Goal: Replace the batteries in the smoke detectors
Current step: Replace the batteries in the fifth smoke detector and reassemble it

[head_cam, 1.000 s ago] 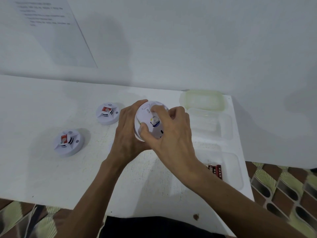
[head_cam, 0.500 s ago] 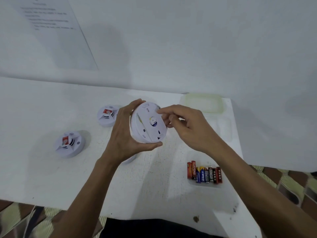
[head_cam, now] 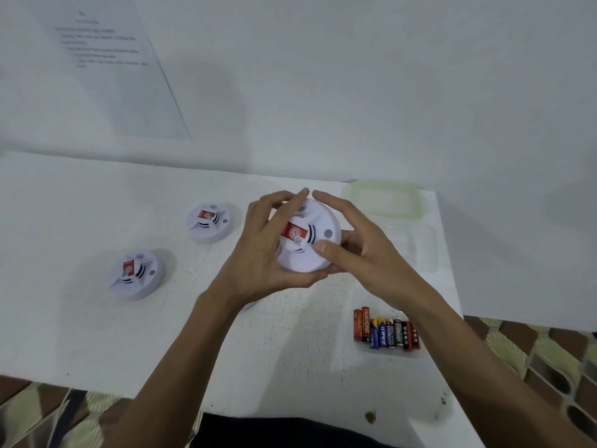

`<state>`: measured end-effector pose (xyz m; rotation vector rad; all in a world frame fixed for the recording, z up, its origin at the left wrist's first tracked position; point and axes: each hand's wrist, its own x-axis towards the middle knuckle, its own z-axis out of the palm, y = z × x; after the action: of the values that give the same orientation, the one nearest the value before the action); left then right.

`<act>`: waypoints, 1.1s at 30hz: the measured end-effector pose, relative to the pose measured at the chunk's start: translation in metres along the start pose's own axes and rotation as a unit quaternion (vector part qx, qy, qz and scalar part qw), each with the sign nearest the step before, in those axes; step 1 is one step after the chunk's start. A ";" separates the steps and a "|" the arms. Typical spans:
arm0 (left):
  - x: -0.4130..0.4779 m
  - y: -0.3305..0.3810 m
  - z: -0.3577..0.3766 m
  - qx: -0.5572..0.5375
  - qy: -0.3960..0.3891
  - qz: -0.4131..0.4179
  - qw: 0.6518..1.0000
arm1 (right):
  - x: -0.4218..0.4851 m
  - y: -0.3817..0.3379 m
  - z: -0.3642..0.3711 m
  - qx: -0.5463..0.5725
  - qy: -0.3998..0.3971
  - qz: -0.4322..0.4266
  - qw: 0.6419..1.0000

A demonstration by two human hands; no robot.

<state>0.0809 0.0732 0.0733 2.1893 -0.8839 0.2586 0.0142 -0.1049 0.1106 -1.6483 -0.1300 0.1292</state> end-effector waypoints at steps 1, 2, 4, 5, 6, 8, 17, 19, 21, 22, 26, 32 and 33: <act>0.000 0.002 -0.003 -0.009 -0.002 -0.009 1.000 | -0.002 0.002 -0.002 0.027 -0.001 0.006 1.000; 0.002 0.003 -0.003 -0.026 -0.020 -0.030 0.999 | -0.003 0.004 -0.004 0.053 -0.004 0.011 0.999; 0.003 0.007 -0.005 -0.101 -0.120 -0.040 0.987 | -0.006 0.009 -0.010 0.097 -0.015 0.013 0.995; 0.001 0.008 -0.001 -0.180 -0.188 -0.069 0.963 | -0.008 0.010 -0.013 0.116 -0.022 0.012 0.993; -0.004 0.011 0.002 -0.232 -0.225 -0.081 0.943 | -0.009 0.011 -0.015 0.128 -0.028 0.012 0.991; -0.001 0.009 0.000 -0.198 -0.174 -0.095 0.960 | -0.012 0.014 -0.018 0.123 -0.031 0.018 0.992; -0.002 0.013 -0.001 -0.147 -0.079 -0.036 0.985 | -0.016 0.028 -0.027 0.103 -0.020 0.035 0.994; -0.002 0.015 -0.003 -0.149 -0.079 -0.034 0.985 | -0.016 0.031 -0.028 0.105 -0.011 0.031 0.994; -0.001 0.012 -0.002 -0.145 -0.076 -0.028 0.986 | -0.016 0.032 -0.028 0.101 -0.003 0.027 0.995; -0.001 0.012 -0.002 -0.147 -0.077 -0.025 0.986 | -0.016 0.032 -0.028 0.099 -0.002 0.024 0.995; -0.002 0.011 0.000 -0.166 -0.087 -0.037 0.982 | -0.016 0.035 -0.028 0.095 0.003 0.024 0.995; -0.003 0.009 0.002 -0.157 -0.091 -0.042 0.983 | -0.017 0.037 -0.026 0.100 0.006 0.031 0.994; -0.003 0.009 0.001 -0.159 -0.092 -0.043 0.982 | -0.016 0.037 -0.026 0.098 0.006 0.030 0.995</act>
<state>0.0729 0.0696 0.0760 1.9655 -0.8619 -0.1234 0.0023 -0.1358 0.0760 -1.4578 -0.0566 0.1740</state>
